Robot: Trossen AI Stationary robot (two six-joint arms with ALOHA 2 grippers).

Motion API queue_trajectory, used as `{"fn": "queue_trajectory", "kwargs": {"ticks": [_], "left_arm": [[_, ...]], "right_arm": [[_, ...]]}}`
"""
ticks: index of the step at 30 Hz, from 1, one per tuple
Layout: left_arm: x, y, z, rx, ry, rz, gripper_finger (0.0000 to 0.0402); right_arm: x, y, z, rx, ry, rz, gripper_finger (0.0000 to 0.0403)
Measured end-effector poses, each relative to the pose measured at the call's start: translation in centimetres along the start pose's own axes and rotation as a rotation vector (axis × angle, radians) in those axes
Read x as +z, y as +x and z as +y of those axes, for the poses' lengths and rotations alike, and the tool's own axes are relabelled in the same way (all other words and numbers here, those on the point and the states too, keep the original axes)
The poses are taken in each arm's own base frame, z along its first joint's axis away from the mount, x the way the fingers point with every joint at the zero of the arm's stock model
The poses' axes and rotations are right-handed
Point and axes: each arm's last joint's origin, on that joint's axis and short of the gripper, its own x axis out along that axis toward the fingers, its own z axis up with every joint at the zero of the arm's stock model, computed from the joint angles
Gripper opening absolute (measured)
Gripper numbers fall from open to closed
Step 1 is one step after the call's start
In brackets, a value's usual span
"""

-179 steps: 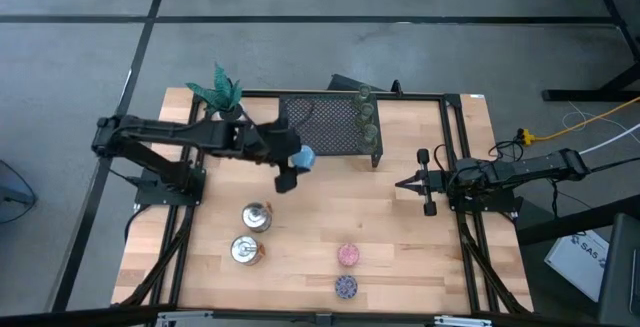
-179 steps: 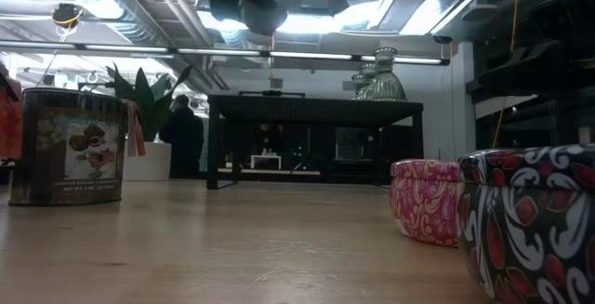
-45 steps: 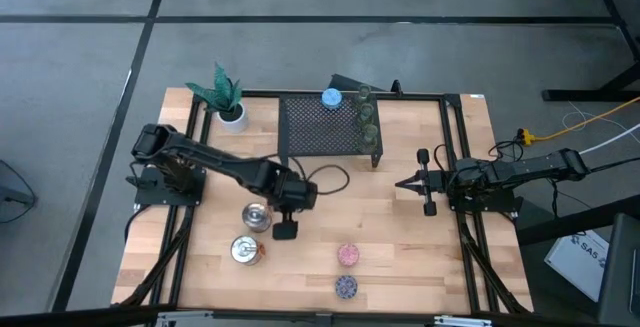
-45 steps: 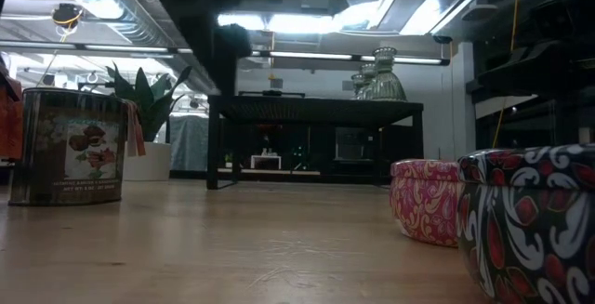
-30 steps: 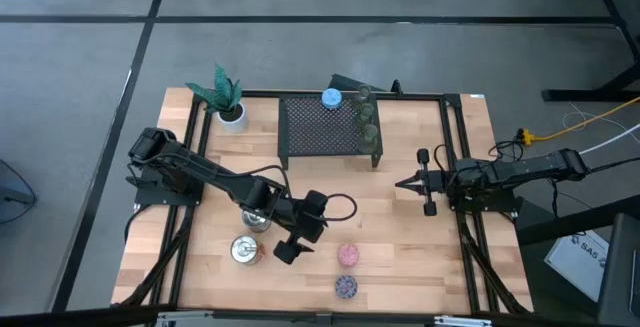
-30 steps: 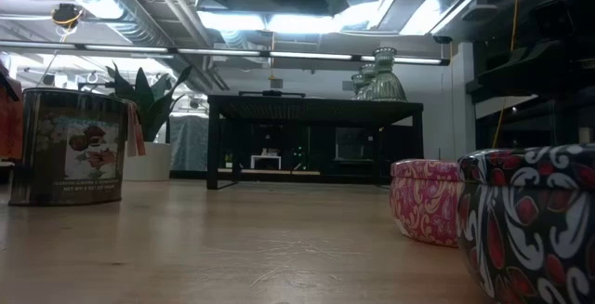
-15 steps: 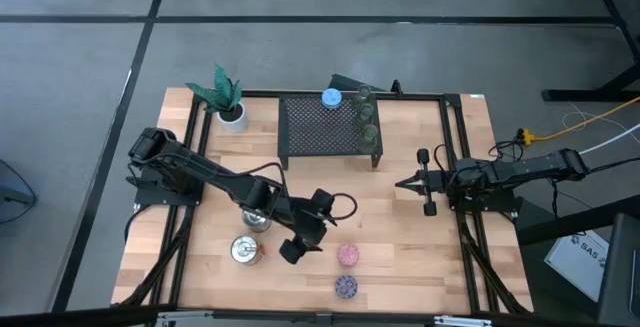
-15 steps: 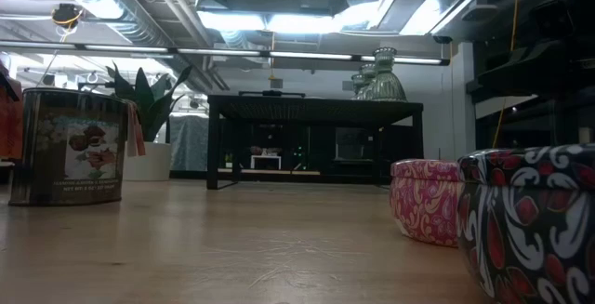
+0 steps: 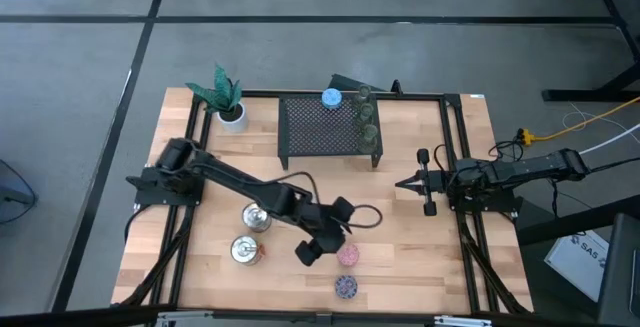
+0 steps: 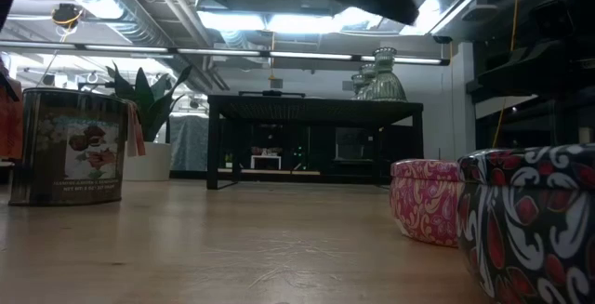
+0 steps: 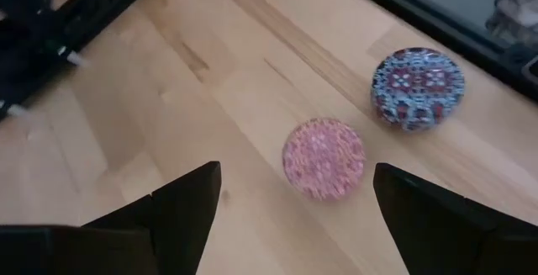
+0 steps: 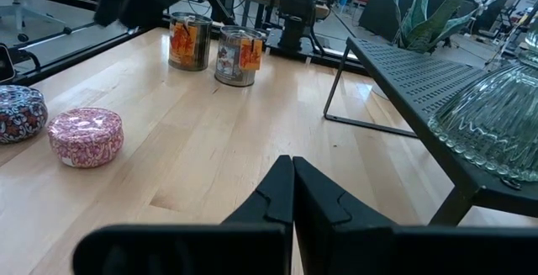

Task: Pick & Place candle stick holders
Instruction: Put the pink scented candle on the shelf

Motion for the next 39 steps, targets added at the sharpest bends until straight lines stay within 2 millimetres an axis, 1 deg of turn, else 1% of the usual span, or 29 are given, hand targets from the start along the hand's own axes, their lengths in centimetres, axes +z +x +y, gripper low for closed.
{"fn": "queue_trajectory", "kwargs": {"ticks": [4, 7, 12, 17, 26, 35, 39], "left_arm": [[0.4, 2.3, 0.3, -0.002, 0.032, 0.006, 0.0308], [0.4, 4.2, 0.7, -0.002, 0.012, 0.007, 0.0309], [-0.5, 6.1, 0.9, -0.053, -0.062, 0.022, 0.0322], [-1.1, 6.9, 1.0, -0.079, -0.148, 0.037, 0.0346], [-2.4, 9.1, 0.1, -0.136, -0.167, 0.074, 0.0382], [-2.4, 9.2, -0.2, -0.137, -0.160, 0.076, 0.0384], [-3.0, 10.6, -1.3, -0.159, -0.149, 0.103, 0.0385]], "right_arm": [[0.0, 0.0, 0.0, 0.000, 0.000, 0.000, 0.0003], [0.0, 0.0, 0.0, 0.002, 0.000, 0.000, 0.0003], [0.0, 0.0, 0.0, 0.005, 0.000, -0.001, 0.0003], [0.0, 0.0, 0.0, 0.008, 0.000, -0.001, 0.0003], [0.0, 0.0, 0.0, 0.001, 0.000, 0.000, 0.0003], [0.0, 0.0, 0.0, 0.001, 0.000, 0.000, 0.0003], [0.0, 0.0, 0.0, 0.001, 0.000, 0.000, 0.0003]]}}
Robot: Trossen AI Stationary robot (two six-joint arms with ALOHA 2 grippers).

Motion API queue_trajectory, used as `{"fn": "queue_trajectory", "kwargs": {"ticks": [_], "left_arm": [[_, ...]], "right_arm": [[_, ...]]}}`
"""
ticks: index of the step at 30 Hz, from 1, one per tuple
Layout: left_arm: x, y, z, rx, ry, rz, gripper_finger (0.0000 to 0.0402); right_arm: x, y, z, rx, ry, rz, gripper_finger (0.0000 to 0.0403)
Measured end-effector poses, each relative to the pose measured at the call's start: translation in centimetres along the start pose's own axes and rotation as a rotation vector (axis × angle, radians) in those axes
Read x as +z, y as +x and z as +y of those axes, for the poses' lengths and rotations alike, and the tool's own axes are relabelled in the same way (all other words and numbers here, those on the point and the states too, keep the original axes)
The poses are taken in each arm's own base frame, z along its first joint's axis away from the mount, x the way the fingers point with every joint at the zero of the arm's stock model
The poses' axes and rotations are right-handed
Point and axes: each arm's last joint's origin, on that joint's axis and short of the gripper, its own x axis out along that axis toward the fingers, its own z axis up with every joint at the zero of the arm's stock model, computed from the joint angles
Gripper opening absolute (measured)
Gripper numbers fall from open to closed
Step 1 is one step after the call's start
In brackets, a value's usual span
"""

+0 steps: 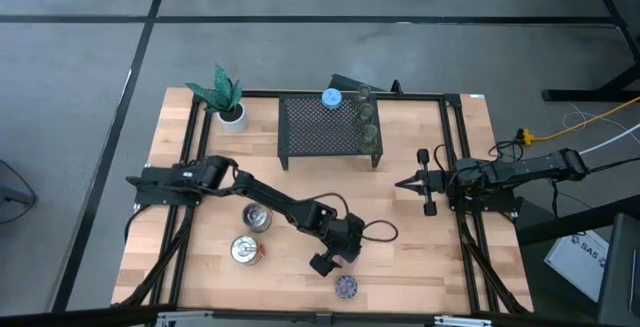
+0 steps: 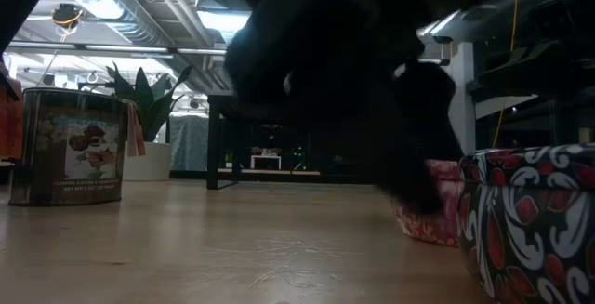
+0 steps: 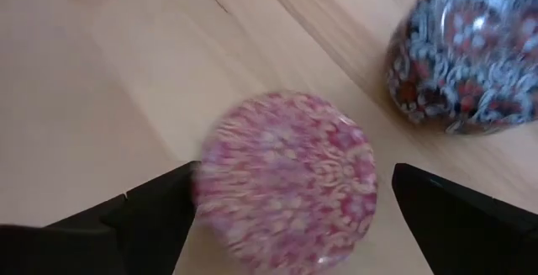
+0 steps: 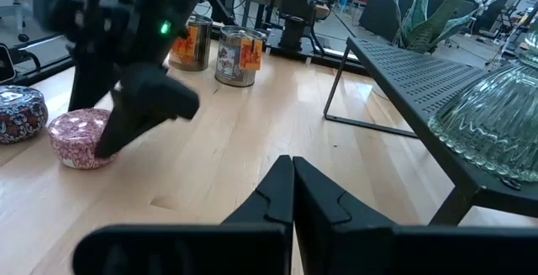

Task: Pick & Place candle stick holders
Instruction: Put the pink scented candle on the shelf

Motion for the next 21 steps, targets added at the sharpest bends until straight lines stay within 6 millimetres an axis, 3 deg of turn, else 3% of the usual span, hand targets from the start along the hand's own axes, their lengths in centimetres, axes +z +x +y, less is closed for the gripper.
{"fn": "queue_trajectory", "kwargs": {"ticks": [3, 12, 21], "left_arm": [[-0.30, 1.05, -0.35, -0.002, 0.006, 0.002, 0.0385], [0.03, 0.97, 0.33, 0.018, -0.056, -0.049, 0.0382], [-0.18, 0.97, 0.29, 0.010, -0.105, -0.029, 0.0325]], "right_arm": [[0.00, 0.00, 0.00, 0.000, 0.000, 0.000, 0.0003], [0.00, 0.00, 0.00, -0.001, 0.000, 0.000, 0.0003], [0.00, 0.00, 0.00, 0.000, 0.000, 0.000, 0.0003]]}}
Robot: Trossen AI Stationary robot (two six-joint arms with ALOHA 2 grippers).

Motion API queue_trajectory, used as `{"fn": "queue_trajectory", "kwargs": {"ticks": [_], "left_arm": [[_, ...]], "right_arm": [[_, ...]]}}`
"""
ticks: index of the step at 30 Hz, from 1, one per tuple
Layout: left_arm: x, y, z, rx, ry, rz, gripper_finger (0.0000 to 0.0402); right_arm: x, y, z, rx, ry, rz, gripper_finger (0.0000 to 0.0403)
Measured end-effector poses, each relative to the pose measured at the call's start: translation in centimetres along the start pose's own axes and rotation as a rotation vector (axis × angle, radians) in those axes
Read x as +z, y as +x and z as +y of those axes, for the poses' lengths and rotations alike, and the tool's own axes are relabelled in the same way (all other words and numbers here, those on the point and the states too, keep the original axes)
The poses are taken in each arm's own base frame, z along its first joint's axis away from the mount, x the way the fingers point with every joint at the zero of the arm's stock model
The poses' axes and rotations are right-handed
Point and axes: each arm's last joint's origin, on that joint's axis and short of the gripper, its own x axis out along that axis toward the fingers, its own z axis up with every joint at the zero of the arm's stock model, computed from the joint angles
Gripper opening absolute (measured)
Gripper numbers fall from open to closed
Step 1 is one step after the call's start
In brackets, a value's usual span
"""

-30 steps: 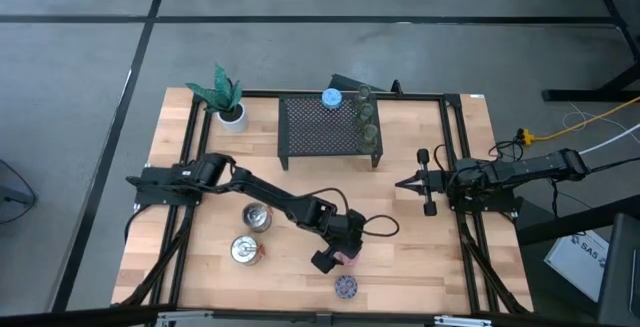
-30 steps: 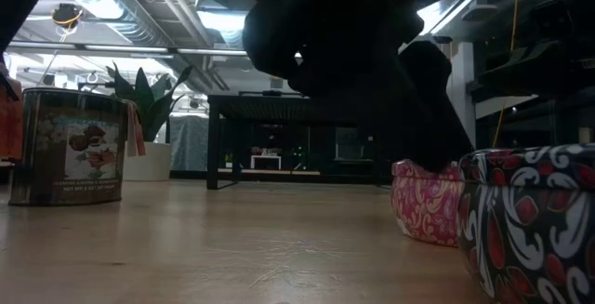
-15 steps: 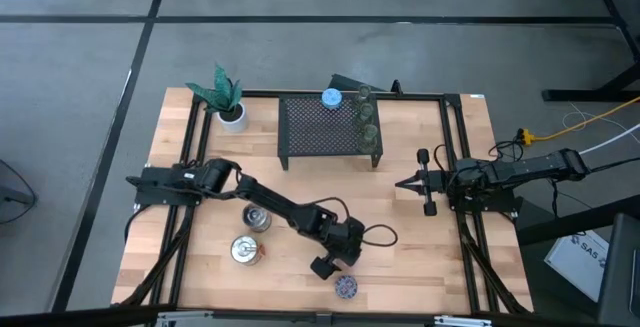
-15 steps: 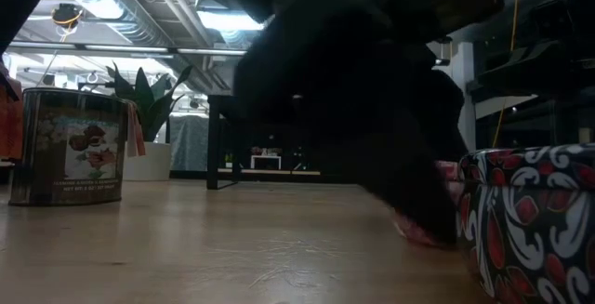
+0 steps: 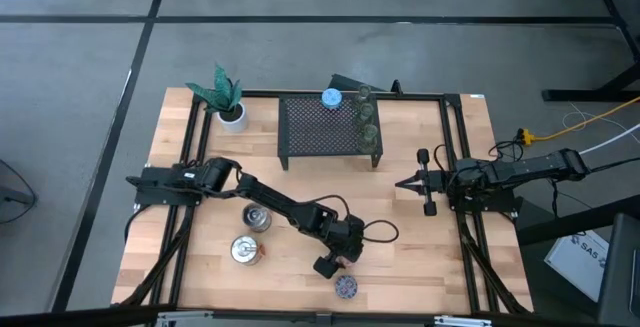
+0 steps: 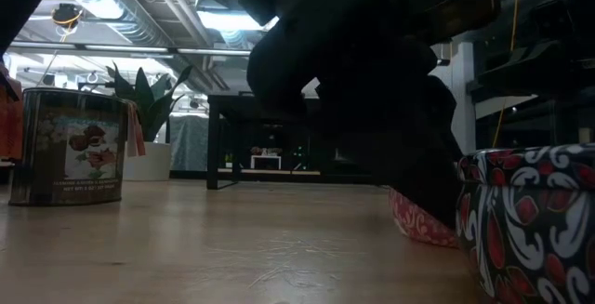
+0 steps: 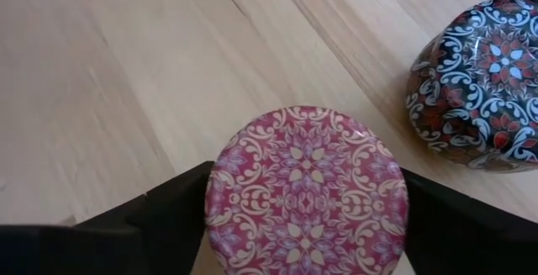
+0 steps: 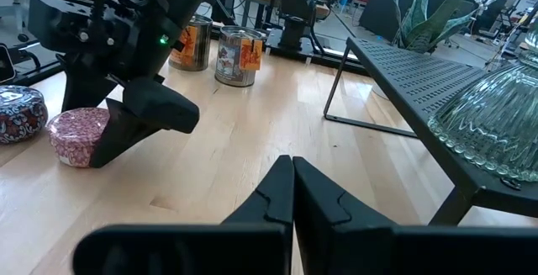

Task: Pick & Place candle stick holders
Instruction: Put the pink scented candle on the shelf

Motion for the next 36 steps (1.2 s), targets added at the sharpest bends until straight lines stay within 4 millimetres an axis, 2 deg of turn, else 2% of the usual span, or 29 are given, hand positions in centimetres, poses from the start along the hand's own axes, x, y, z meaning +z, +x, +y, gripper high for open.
{"fn": "queue_trajectory", "kwargs": {"ticks": [4, 12, 22, 30, 36], "left_arm": [[-0.1, -0.1, 0.2, 0.002, -0.023, 0.008, 0.0292], [-0.4, -1.0, 1.1, 0.013, -0.061, 0.055, 0.0292], [-0.2, -2.4, 1.0, 0.043, -0.057, 0.086, 0.0292], [0.4, -4.3, 0.9, 0.049, -0.046, 0.101, 0.0294], [1.2, -6.8, 0.8, 0.084, -0.042, 0.093, 0.0295]], "right_arm": [[0.0, 0.0, 0.0, 0.000, 0.000, 0.000, 0.0003], [0.0, 0.0, 0.0, 0.000, 0.000, 0.000, 0.0003], [0.0, 0.0, 0.0, 0.000, 0.000, 0.000, 0.0003], [0.0, 0.0, 0.0, 0.000, 0.000, 0.001, 0.0003], [0.0, 0.0, 0.0, 0.003, 0.000, 0.004, 0.0003]]}}
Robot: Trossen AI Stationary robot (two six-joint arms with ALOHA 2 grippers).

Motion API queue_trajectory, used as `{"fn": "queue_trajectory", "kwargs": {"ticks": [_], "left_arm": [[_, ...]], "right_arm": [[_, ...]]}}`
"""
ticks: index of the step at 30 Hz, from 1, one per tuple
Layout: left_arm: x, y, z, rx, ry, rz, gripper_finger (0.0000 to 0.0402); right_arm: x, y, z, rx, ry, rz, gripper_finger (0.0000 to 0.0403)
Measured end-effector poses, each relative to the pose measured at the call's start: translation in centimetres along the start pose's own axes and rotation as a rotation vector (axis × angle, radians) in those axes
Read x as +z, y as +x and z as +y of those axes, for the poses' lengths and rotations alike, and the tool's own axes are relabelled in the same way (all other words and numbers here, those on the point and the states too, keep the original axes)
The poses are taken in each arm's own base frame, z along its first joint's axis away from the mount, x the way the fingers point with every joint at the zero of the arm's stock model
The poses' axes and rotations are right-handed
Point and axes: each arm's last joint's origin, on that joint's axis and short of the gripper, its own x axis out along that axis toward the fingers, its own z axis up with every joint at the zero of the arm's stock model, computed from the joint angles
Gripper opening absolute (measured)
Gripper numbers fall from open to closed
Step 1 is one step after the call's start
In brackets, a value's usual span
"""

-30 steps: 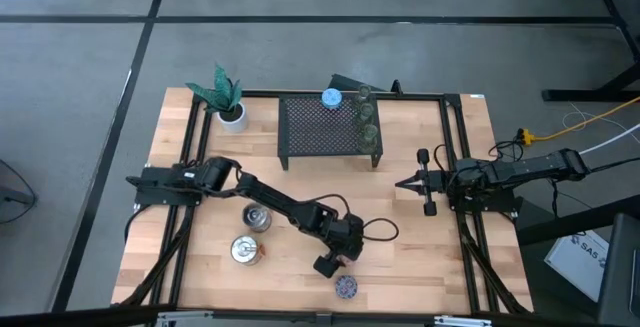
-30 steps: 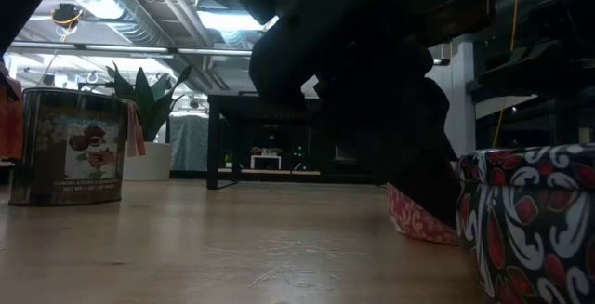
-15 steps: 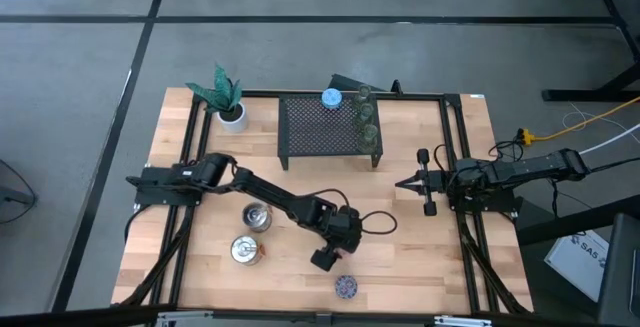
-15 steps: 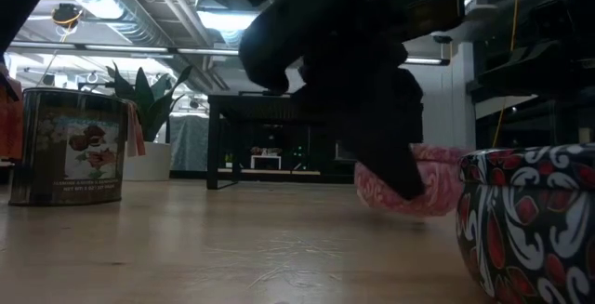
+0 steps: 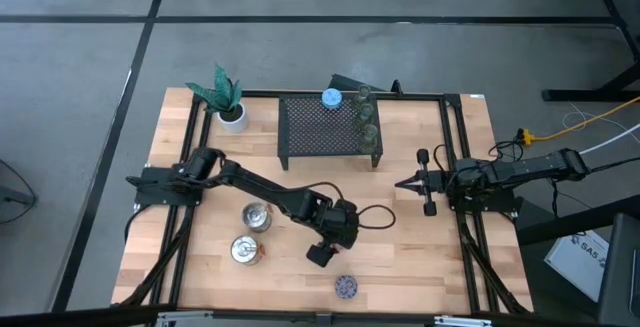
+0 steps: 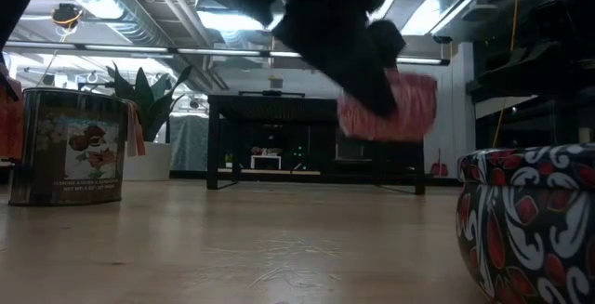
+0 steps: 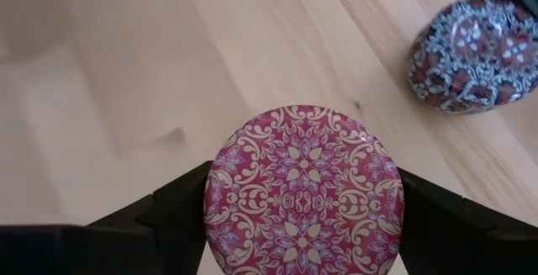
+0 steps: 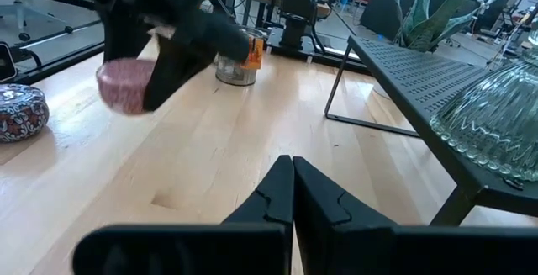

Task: Pick & Place candle stick holders
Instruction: Put the pink scented candle on the shelf

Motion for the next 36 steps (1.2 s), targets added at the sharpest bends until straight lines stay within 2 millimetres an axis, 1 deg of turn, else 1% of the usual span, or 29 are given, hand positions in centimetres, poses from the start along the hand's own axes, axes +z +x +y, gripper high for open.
{"fn": "queue_trajectory", "kwargs": {"ticks": [7, 14, 21, 25, 30, 36], "left_arm": [[0.8, -3.8, 0.1, 0.038, -0.015, -0.041, 0.0295], [1.1, -7.4, 0.1, 0.061, -0.028, -0.063, 0.0296], [0.9, -10.2, 0.1, 0.119, -0.038, -0.050, 0.0296], [0.8, -10.9, 0.2, 0.120, -0.040, -0.041, 0.0296], [0.4, -11.7, 0.9, 0.128, -0.057, -0.026, 0.0296], [0.0, -11.9, 1.9, 0.139, -0.081, -0.007, 0.0296]], "right_arm": [[0.0, 0.0, 0.0, -0.002, 0.000, 0.001, 0.0003], [0.0, 0.0, 0.0, -0.002, 0.000, 0.001, 0.0003], [0.0, 0.0, 0.0, -0.002, 0.000, 0.001, 0.0003], [0.0, 0.0, 0.0, -0.002, 0.000, 0.001, 0.0003], [0.0, 0.0, 0.0, -0.002, 0.000, 0.001, 0.0003], [0.0, 0.0, 0.0, -0.003, 0.000, 0.001, 0.0003]]}}
